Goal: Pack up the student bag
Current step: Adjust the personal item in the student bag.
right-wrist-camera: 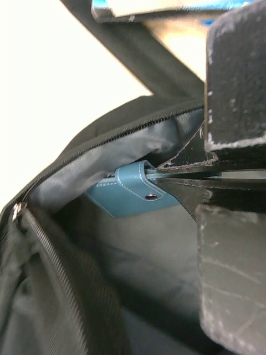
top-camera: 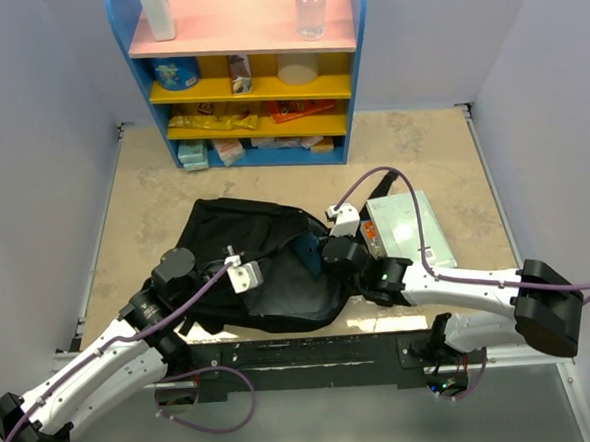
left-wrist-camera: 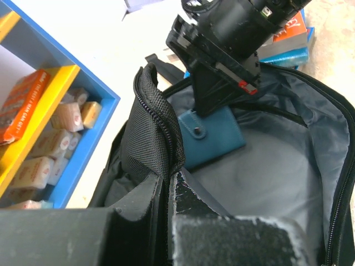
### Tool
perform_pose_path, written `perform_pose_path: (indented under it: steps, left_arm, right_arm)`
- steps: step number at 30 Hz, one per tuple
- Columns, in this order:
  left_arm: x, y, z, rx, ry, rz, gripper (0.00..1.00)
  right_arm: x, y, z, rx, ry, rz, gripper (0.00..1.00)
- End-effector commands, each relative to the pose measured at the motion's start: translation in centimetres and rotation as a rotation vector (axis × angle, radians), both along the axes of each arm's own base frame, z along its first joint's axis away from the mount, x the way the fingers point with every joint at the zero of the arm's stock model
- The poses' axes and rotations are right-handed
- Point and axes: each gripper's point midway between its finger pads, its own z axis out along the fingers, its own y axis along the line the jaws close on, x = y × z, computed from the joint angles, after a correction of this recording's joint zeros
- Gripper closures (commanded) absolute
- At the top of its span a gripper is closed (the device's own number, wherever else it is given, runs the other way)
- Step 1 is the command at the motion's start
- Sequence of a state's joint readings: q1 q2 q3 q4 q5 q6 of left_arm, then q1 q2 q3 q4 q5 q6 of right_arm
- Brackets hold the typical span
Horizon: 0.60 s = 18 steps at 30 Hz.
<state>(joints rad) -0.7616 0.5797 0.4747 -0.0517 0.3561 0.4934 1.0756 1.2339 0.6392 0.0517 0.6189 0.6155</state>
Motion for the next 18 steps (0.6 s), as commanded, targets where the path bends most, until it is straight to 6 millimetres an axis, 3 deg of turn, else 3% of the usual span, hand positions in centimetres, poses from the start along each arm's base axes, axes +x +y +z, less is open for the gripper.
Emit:
perform_pose_path:
  steps: [1, 7, 12, 18]
  left_arm:
    - [0.2, -0.4, 3.1, -0.060, -0.095, -0.014, 1.00]
    - [0.1, -1.0, 6.9, -0.066, -0.140, -0.053, 1.00]
    - [0.1, -1.7, 10.0, -0.099, -0.170, -0.075, 1.00]
    - [-0.1, -2.3, 10.4, -0.103, -0.165, -0.107, 1.00]
  right_arm:
    - [0.4, -1.2, 1.4, -0.075, -0.025, -0.038, 1.00]
    - [0.0, 2.1, 0.7, -0.004, 0.004, 0.039, 1.00]
    - [0.1, 4.9, 1.3, 0.047, -0.002, 0.088, 1.00]
    - [0.5, 6.2, 0.6, 0.039, 0.008, 0.094, 1.00]
